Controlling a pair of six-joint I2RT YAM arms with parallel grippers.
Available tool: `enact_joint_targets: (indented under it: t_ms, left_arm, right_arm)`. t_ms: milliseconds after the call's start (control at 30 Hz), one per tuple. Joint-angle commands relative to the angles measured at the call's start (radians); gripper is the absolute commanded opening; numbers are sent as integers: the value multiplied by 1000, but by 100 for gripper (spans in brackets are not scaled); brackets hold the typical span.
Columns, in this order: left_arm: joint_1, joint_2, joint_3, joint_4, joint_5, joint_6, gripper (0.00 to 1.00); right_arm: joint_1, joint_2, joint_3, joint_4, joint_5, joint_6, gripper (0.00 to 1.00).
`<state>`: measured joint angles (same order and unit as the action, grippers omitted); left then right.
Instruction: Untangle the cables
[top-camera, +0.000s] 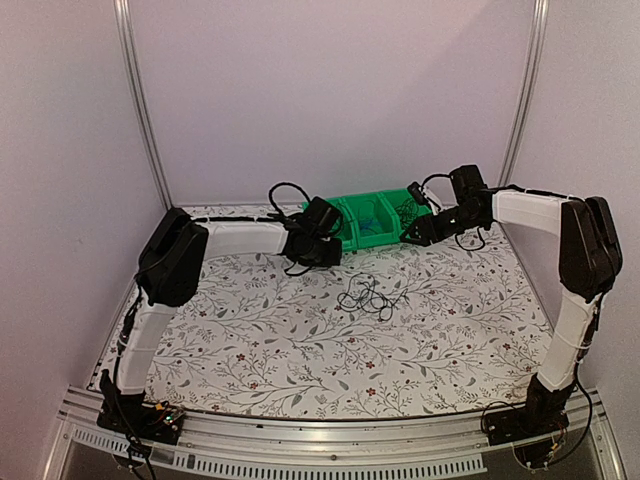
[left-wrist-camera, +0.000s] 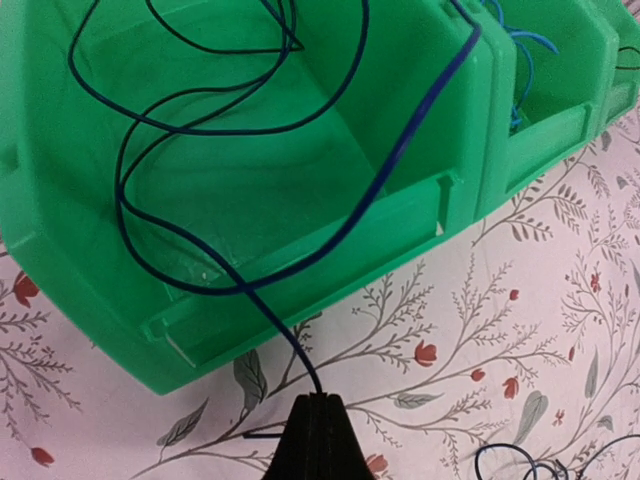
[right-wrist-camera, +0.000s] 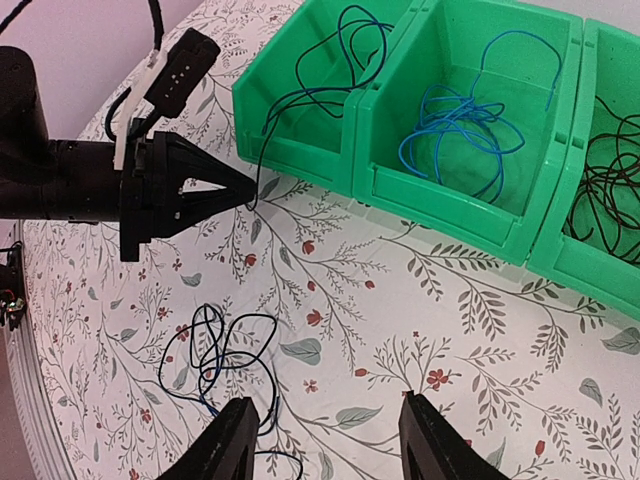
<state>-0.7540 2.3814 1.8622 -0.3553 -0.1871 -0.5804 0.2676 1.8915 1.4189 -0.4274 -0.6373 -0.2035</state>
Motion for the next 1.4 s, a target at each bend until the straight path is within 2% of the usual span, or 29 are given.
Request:
enact_joint_targets:
  t_ms: [0, 100, 133, 200, 233, 267, 333, 700, 900, 1100, 1233, 1367]
  left_arm:
    - [20, -18, 23, 26, 16, 30, 0]
    - [20, -35, 37, 3, 17, 13, 0]
    - [21, -35, 47, -14, 21, -3, 4]
    - [21, -27, 64, -49, 32, -29, 22]
    - [20, -24, 66, -56, 39, -40, 28]
    - [21, -21, 64, -59, 48, -45, 32]
    - [20, -10, 64, -68, 56, -54, 34]
    - [32, 63, 106, -86, 90, -64, 24]
    - [45, 93, 139, -87, 100, -66, 22]
    - [43, 85, 168, -68, 95, -30, 0]
    - [35, 37, 199, -60, 94, -3, 0]
    - [55, -24, 164, 23, 89, -11, 0]
  right_arm:
    - [4, -29, -4, -6, 11, -8, 52]
    - [4, -31, -5, -7, 12, -8, 52]
    - [3, -32, -5, -6, 13, -8, 52]
    - [3, -31, -5, -7, 13, -8, 52]
    - [4, -31, -6, -7, 12, -8, 52]
    - [3, -32, -7, -5, 11, -9, 52]
    - [3, -32, -7, -5, 11, -8, 52]
    - [3, -34, -9, -5, 12, -9, 52]
    - [4, -31, -8, -4, 10, -8, 52]
    - [3, -33, -8, -6, 13, -8, 51]
    - [4, -37, -13, -5, 16, -11, 51]
    - [4, -34, -17, -3, 15, -12, 51]
